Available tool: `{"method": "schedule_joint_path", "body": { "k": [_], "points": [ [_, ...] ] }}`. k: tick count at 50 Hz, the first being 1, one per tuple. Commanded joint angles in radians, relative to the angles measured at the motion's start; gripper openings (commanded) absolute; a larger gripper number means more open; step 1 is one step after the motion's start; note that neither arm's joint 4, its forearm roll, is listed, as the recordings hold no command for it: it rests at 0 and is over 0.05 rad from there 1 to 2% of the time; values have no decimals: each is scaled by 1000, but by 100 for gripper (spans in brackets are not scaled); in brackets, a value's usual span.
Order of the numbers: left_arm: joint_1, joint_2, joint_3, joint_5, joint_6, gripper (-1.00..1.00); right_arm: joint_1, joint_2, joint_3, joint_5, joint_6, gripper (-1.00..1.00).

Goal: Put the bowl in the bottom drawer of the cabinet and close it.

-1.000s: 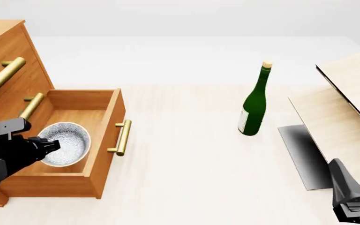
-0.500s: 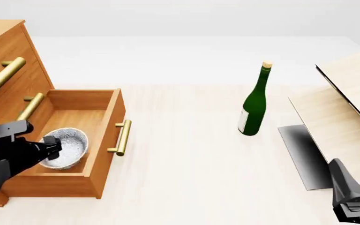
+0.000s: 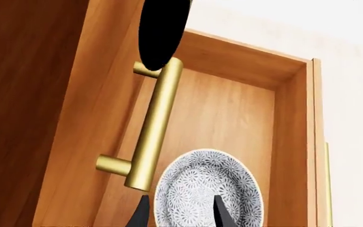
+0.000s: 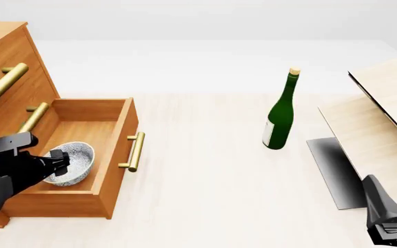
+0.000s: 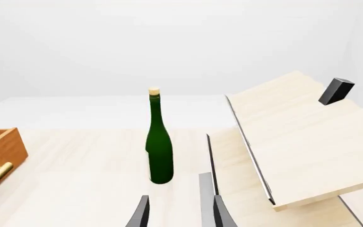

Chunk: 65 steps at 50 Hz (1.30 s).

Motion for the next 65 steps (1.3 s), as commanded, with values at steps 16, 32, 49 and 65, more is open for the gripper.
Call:
{"method": "schedule_joint_path", "body": {
  "k": [16,32,49,65],
  "points": [
    [5,-66,11,31,16,100,0,0,0,0,0,100],
    [-14,-124,20,68,8,100,0,0,0,0,0,100],
    [-42,-218,27,121,9,100,0,0,0,0,0,100],
    [-69,-357,33,219,14,100,0,0,0,0,0,100]
  ]
}}
